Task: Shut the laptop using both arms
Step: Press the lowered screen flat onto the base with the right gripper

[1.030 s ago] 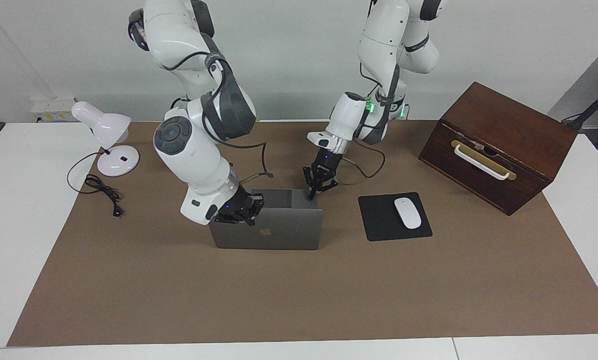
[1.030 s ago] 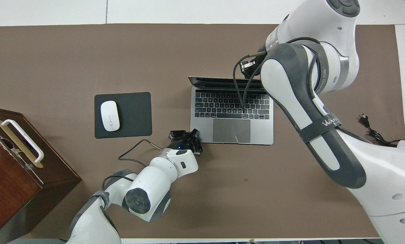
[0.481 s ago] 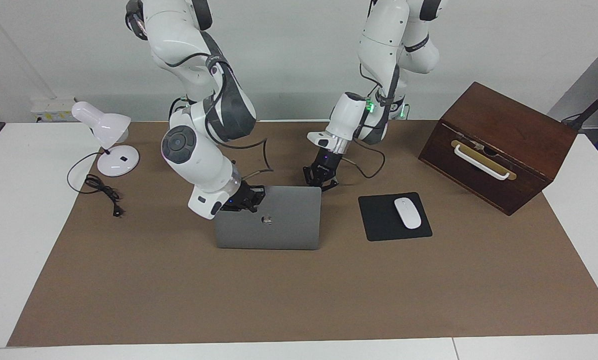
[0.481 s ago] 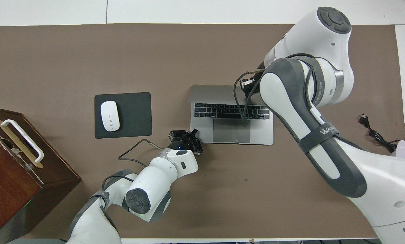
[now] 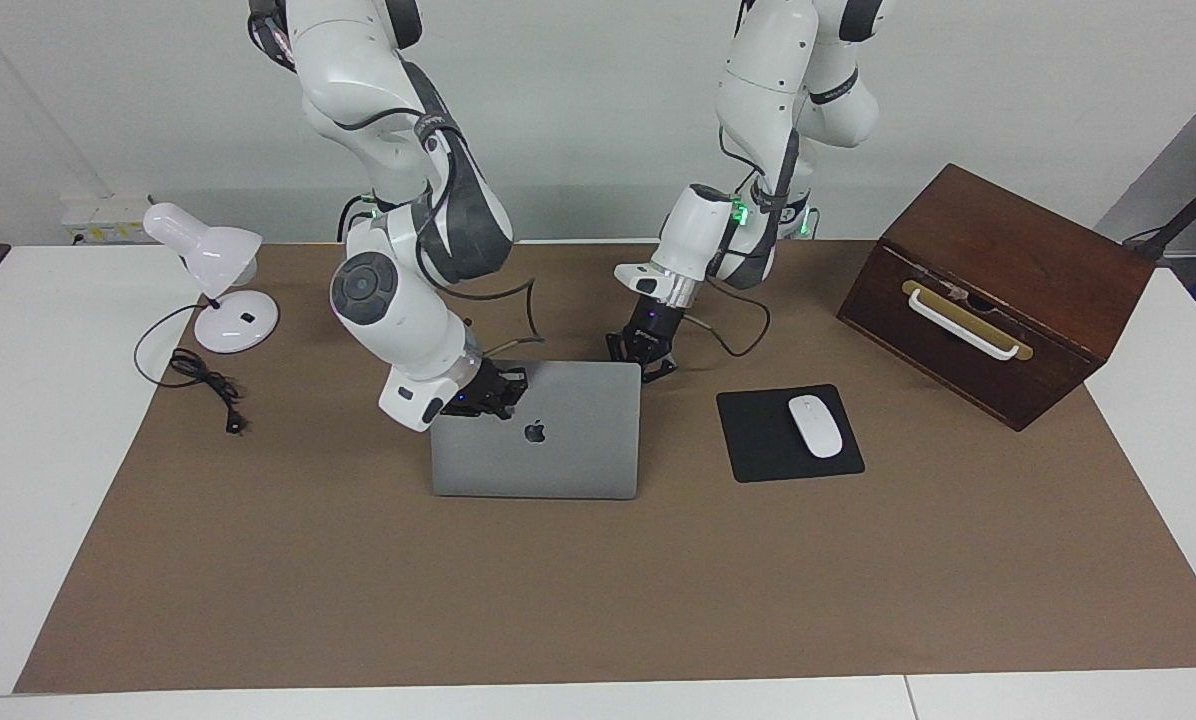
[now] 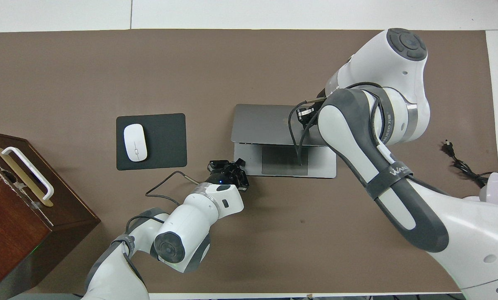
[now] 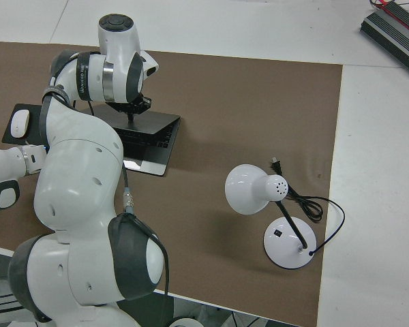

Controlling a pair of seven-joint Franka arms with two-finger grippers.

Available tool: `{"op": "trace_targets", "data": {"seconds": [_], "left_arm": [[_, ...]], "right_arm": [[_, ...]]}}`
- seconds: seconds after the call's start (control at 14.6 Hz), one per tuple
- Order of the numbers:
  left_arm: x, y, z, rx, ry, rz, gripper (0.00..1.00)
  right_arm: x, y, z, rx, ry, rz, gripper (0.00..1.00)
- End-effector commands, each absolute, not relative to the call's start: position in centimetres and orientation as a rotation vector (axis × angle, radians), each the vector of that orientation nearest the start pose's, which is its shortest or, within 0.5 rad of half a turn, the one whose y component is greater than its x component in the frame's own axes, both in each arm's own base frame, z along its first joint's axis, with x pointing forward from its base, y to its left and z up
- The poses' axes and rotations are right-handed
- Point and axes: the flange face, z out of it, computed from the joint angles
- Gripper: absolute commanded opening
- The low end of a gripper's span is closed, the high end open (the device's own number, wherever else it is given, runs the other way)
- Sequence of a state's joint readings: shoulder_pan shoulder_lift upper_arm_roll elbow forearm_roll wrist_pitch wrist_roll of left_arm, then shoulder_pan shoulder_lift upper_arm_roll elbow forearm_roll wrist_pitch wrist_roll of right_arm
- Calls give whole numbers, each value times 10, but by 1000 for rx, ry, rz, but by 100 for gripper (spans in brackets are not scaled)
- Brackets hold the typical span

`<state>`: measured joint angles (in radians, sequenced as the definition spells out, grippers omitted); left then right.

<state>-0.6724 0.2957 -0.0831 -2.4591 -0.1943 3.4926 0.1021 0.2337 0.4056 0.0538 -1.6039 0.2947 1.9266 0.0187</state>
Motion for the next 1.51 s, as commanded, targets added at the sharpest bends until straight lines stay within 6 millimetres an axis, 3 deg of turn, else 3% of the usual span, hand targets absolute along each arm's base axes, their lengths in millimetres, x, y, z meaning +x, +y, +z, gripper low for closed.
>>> {"op": "trace_targets", "data": {"seconds": [0.0,1.44], "left_arm": [[403,-338,230,-3024,1016,-1059,0],[404,-337,230,-3023,1014,-1059,0]], "right_arm": [[619,202,391,-2839,-177,183,0],[602,191,345,-2870,-151,222,0]]}}
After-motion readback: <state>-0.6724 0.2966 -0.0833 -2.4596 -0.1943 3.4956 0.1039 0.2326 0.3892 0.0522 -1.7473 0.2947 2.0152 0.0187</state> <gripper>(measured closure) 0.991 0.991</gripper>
